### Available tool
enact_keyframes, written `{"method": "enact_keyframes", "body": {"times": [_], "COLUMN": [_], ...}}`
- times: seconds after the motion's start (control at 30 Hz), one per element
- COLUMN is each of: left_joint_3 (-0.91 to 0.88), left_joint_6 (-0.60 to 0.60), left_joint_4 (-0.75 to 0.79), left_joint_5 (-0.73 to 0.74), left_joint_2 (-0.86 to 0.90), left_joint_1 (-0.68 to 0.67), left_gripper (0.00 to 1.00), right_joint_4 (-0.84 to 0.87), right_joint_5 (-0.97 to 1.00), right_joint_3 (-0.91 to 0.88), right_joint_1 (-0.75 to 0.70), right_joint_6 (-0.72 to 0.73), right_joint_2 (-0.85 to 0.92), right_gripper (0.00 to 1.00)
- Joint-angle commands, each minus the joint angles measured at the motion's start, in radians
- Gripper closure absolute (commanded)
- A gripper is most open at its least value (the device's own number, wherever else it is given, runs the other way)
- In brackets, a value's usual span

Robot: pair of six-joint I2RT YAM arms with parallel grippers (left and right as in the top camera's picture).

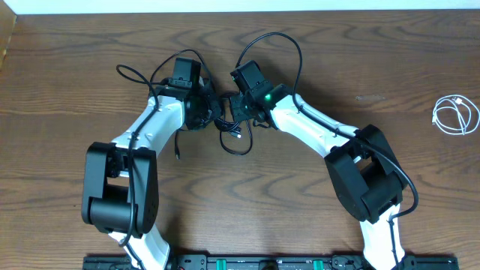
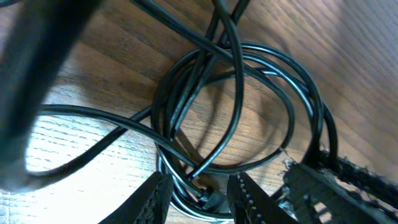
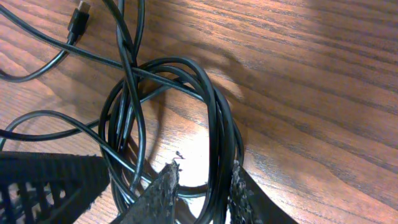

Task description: Untangle cables

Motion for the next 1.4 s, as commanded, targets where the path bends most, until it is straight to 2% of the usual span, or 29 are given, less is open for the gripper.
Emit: {"method": "enact_keyframes", "body": {"times": [0.0,0.33,1.37], "left_joint_3": [-0.006,-0.006,-0.006], "left_joint_6": [-0.006,-0.051,-0.051], "left_joint_4": [-0.002,0.013,-0.002], "left_joint_5": [-0.023,-0.023,-0.057], "left_joint_2": [0.032,0.073,0.074], "left_joint_1": [0.000,0.000,-0.022], "left_gripper": [0.66,0.65,0.69], "right_joint_4": [-0.004,-0.003,-0.004], "right_joint_5": [0.005,0.005,0.005], "right_joint_3": [0.000,0.000,0.000], "right_joint_1": [0.010,0.019,0.027], "right_joint_6": [0.005,0.005,0.005], "right_joint_2": [0.006,0.006,0.006], "right_gripper": [0.76,0.75,0.74]}}
